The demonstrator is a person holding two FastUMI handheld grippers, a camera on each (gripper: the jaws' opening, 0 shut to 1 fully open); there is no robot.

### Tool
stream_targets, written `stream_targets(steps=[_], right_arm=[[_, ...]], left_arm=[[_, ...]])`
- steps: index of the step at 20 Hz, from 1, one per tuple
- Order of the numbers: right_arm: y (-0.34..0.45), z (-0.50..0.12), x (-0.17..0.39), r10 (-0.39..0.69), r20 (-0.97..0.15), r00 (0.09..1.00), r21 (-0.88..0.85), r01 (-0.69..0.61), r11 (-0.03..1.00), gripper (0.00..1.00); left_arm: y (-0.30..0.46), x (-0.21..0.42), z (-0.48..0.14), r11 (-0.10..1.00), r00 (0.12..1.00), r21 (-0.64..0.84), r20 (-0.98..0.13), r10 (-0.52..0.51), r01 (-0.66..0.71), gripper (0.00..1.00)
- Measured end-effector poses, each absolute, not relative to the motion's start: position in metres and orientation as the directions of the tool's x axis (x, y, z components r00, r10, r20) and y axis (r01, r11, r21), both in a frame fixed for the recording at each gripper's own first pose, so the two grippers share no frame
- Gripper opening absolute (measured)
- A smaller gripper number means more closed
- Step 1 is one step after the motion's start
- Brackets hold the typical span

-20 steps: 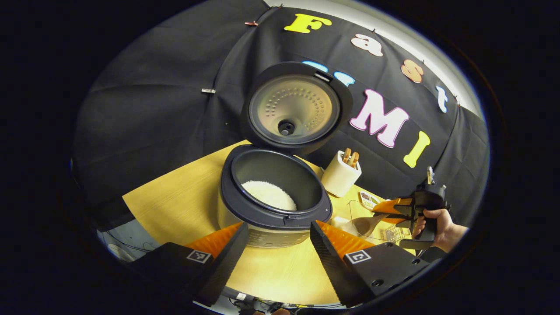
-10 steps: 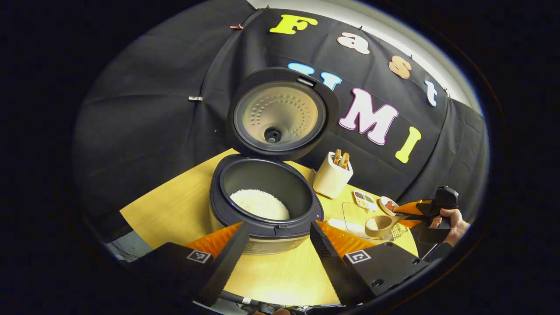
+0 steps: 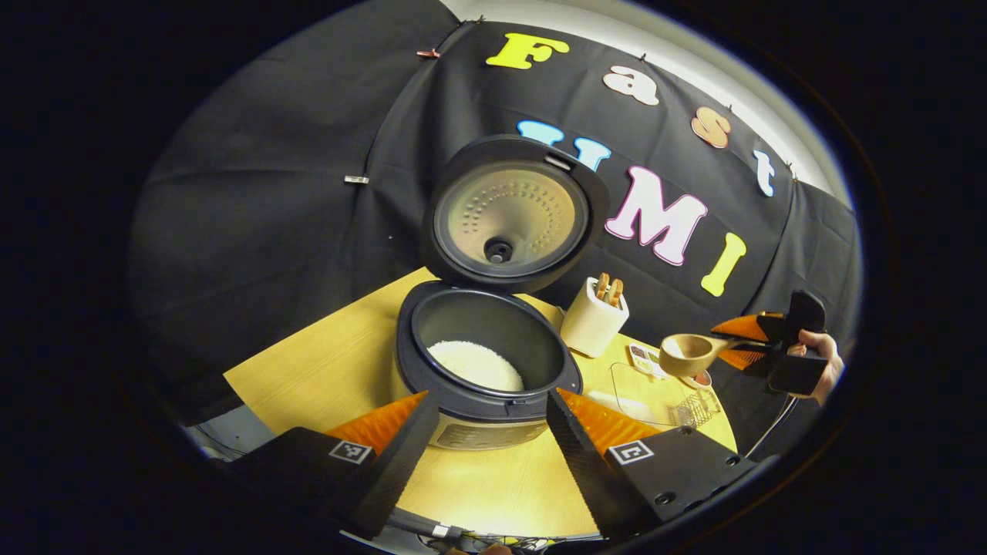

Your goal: Close the left gripper, press the button to open the rice cooker; take a wooden spoon from the chopstick holder with the right hand, scoop a spoonful of rice and pour it into the rice cooker, then put the wooden spoon back into the chopstick holder.

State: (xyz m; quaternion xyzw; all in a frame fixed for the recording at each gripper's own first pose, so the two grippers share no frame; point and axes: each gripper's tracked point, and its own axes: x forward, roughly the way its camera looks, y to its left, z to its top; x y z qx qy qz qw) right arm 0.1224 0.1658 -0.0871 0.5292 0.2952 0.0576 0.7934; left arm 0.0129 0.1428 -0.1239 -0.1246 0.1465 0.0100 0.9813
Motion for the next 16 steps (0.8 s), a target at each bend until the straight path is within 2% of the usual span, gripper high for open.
stream_targets(steps=[1, 7, 13, 14, 16], right_arm=[[0.183, -0.080, 0.120, 0.426, -0.396, 0.813, 0.880, 0.204, 0.429, 0.17], [0.284, -0.074, 0.115, 0.513, -0.394, 0.763, 0.875, 0.141, 0.463, 0.17], [0.368, -0.072, 0.108, 0.553, -0.383, 0.740, 0.765, -0.082, 0.639, 0.17], [0.378, -0.073, 0.106, 0.555, -0.382, 0.739, 0.731, -0.127, 0.671, 0.17], [0.396, -0.071, 0.101, 0.558, -0.371, 0.743, 0.653, -0.218, 0.725, 0.17]], left_arm=[[0.147, 0.010, -0.123, 0.967, 0.958, -0.248, -0.287, -0.010, -0.064, 0.95], [0.175, -0.006, -0.124, 0.956, 0.960, -0.268, -0.278, 0.039, -0.117, 0.95], [0.198, -0.019, -0.125, 0.936, 0.956, -0.315, -0.285, 0.068, -0.160, 0.95], [0.200, -0.020, -0.124, 0.933, 0.957, -0.320, -0.281, 0.072, -0.165, 0.92], [0.206, -0.019, -0.124, 0.928, 0.957, -0.330, -0.278, 0.081, -0.175, 0.96]])
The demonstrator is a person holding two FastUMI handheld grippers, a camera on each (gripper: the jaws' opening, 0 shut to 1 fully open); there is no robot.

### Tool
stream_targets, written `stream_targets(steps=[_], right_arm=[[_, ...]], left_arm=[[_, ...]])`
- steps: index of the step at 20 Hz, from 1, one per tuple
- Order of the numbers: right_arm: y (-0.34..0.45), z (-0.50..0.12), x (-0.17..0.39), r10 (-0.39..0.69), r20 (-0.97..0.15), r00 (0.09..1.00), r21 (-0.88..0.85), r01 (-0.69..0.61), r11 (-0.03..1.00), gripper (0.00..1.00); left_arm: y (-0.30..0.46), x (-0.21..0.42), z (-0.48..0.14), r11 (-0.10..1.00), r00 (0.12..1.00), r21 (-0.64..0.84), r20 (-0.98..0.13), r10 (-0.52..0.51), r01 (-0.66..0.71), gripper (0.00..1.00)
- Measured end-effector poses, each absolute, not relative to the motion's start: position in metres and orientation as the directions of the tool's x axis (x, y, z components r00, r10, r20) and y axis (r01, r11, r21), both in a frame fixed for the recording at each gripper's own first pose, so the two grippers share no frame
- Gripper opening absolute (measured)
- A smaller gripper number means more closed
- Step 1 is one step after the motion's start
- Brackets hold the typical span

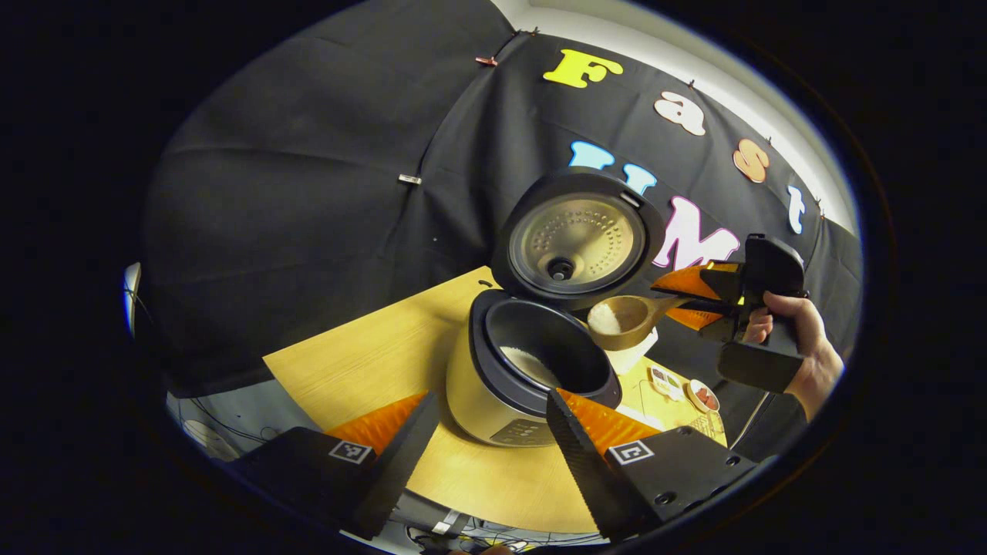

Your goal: Close the left gripper, press the button to open the rice cooker; take a wooden spoon from the chopstick holder with the right hand, scoop a spoonful of rice and pour it into the rice cooker, then put the wooden spoon back into the chopstick holder.

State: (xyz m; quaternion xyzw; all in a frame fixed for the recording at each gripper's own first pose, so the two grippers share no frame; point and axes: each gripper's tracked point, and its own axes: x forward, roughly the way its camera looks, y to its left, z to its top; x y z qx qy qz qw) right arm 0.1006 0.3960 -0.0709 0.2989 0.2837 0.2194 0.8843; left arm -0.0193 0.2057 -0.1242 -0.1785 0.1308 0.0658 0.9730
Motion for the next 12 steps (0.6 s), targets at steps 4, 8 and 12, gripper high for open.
stream_targets(steps=[4, 8, 12], right_arm=[[0.429, -0.082, 0.095, 0.594, -0.353, 0.723, 0.483, -0.402, 0.778, 0.17], [0.451, -0.095, 0.090, 0.631, -0.343, 0.696, 0.350, -0.529, 0.773, 0.17], [0.465, -0.107, 0.084, 0.662, -0.343, 0.667, 0.179, -0.645, 0.743, 0.17]], left_arm=[[0.215, -0.020, -0.125, 0.916, 0.955, -0.347, -0.278, 0.104, -0.200, 0.95], [0.222, -0.019, -0.130, 0.912, 0.950, -0.347, -0.288, 0.120, -0.220, 0.96], [0.227, -0.018, -0.132, 0.913, 0.948, -0.340, -0.294, 0.125, -0.226, 0.92]])
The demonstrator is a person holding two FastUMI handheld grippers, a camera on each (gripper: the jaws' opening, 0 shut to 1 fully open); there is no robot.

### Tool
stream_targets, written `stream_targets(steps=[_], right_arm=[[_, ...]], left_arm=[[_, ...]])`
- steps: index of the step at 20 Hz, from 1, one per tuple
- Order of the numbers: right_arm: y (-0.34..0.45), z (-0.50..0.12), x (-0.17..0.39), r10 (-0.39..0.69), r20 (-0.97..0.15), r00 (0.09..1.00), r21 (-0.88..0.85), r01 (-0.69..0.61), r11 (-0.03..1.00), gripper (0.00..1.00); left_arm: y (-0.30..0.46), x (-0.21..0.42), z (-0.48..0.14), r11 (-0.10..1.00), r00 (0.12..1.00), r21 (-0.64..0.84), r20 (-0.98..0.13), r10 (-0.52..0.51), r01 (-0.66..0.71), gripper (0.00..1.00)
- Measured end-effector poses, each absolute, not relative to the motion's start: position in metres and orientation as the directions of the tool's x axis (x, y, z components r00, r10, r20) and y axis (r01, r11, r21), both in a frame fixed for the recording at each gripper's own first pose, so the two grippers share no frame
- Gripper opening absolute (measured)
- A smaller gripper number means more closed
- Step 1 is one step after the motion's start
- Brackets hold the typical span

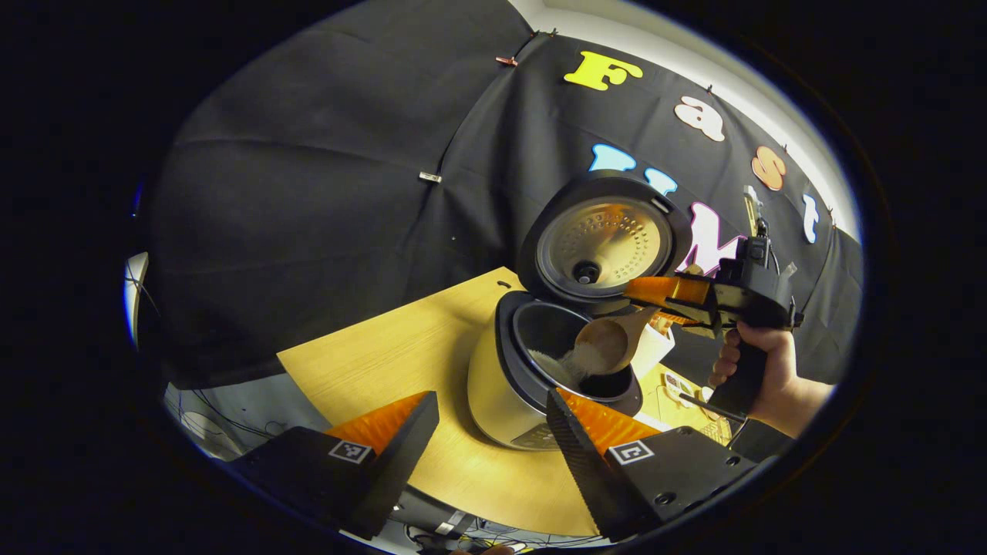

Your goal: Close the left gripper, press the button to open the rice cooker; take a wooden spoon from the chopstick holder with the right hand, scoop a spoonful of rice and pour it into the rice cooker, then put the wooden spoon back into the chopstick holder.

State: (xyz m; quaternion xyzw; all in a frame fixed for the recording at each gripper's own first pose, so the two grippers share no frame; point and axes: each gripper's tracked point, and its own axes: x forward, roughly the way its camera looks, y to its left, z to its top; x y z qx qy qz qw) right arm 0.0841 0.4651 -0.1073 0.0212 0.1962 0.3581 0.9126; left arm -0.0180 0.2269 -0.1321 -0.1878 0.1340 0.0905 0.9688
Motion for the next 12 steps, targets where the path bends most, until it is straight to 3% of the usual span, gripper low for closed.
stream_targets(steps=[4, 5, 6, 7, 8, 10, 12], right_arm=[[0.479, -0.128, 0.069, 0.697, -0.378, 0.609, 0.040, -0.742, 0.669, 0.17], [0.482, -0.131, 0.065, 0.710, -0.382, 0.592, -0.002, -0.769, 0.640, 0.12], [0.485, -0.133, 0.059, 0.725, -0.383, 0.572, -0.050, -0.797, 0.602, 0.17], [0.490, -0.135, 0.054, 0.743, -0.383, 0.549, -0.088, -0.823, 0.562, 0.12], [0.494, -0.138, 0.046, 0.760, -0.386, 0.523, -0.113, -0.844, 0.524, 0.17], [0.499, -0.142, 0.030, 0.783, -0.397, 0.479, -0.138, -0.875, 0.465, 0.17], [0.500, -0.143, 0.023, 0.797, -0.395, 0.456, -0.158, -0.889, 0.430, 0.17]], left_arm=[[0.229, -0.015, -0.133, 0.913, 0.945, -0.334, -0.299, 0.134, -0.236, 0.95], [0.230, -0.013, -0.133, 0.912, 0.945, -0.334, -0.298, 0.136, -0.237, 0.96], [0.230, -0.013, -0.133, 0.912, 0.945, -0.334, -0.298, 0.137, -0.238, 0.96], [0.230, -0.013, -0.132, 0.911, 0.945, -0.335, -0.298, 0.138, -0.239, 0.96], [0.229, -0.013, -0.132, 0.911, 0.945, -0.337, -0.296, 0.139, -0.239, 0.96], [0.230, -0.012, -0.132, 0.910, 0.945, -0.336, -0.295, 0.142, -0.241, 0.92], [0.228, -0.012, -0.132, 0.910, 0.945, -0.338, -0.294, 0.141, -0.241, 0.96]])
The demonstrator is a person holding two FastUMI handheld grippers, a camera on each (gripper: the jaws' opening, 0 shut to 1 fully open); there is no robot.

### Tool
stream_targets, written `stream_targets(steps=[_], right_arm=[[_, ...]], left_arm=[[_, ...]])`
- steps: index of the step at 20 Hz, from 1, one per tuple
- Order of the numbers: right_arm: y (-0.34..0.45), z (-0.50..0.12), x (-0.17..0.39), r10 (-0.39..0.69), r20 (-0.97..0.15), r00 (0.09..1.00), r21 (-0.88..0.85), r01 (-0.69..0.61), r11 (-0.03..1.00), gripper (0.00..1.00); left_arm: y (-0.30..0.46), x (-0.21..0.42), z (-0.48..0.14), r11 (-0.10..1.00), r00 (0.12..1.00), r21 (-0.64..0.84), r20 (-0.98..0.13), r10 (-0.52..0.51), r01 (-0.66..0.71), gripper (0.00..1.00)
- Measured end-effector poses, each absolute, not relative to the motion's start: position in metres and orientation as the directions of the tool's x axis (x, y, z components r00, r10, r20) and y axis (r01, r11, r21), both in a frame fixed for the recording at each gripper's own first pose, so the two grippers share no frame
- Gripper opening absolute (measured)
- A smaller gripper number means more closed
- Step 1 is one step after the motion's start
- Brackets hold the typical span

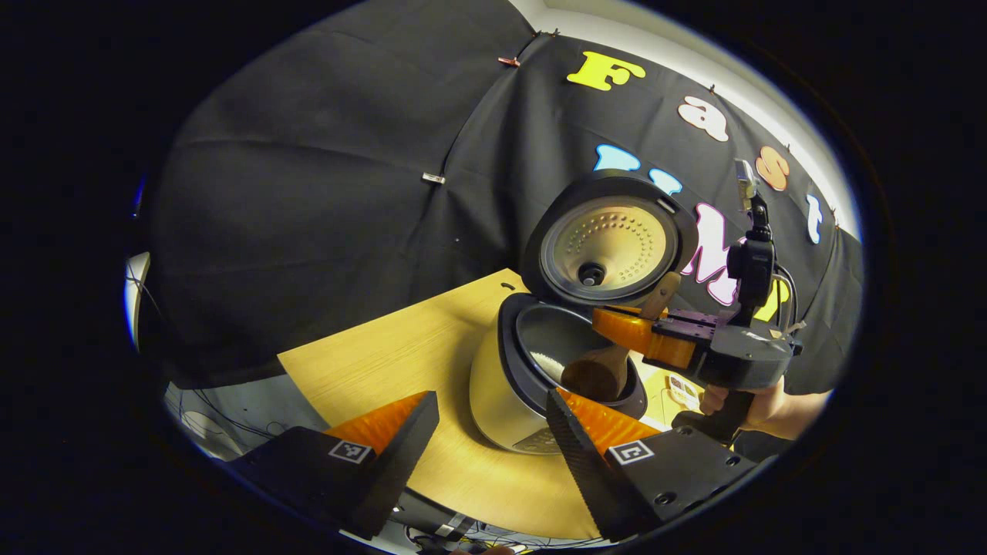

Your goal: Close the left gripper, press the button to open the rice cooker; take a wooden spoon from the chopstick holder with the right hand, scoop a spoonful of rice and pour it into the rice cooker, then put the wooden spoon back into the chopstick holder.

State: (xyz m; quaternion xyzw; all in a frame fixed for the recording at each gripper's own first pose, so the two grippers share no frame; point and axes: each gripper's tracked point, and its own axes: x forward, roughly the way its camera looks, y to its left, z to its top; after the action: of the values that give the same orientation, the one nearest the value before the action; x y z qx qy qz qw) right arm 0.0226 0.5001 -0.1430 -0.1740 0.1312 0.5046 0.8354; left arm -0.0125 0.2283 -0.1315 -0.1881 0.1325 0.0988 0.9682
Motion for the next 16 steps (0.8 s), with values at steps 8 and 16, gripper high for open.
stream_targets(steps=[8, 16], right_arm=[[0.474, -0.110, 0.041, 0.781, -0.330, 0.530, -0.080, -0.840, 0.537, 0.17], [0.390, -0.036, 0.081, 0.671, -0.212, 0.711, 0.099, -0.667, 0.738, 0.17]], left_arm=[[0.219, -0.004, -0.127, 0.924, 0.953, -0.320, -0.279, 0.116, -0.207, 0.95], [0.190, 0.013, -0.109, 0.949, 0.968, -0.291, -0.244, 0.050, -0.123, 0.96]])
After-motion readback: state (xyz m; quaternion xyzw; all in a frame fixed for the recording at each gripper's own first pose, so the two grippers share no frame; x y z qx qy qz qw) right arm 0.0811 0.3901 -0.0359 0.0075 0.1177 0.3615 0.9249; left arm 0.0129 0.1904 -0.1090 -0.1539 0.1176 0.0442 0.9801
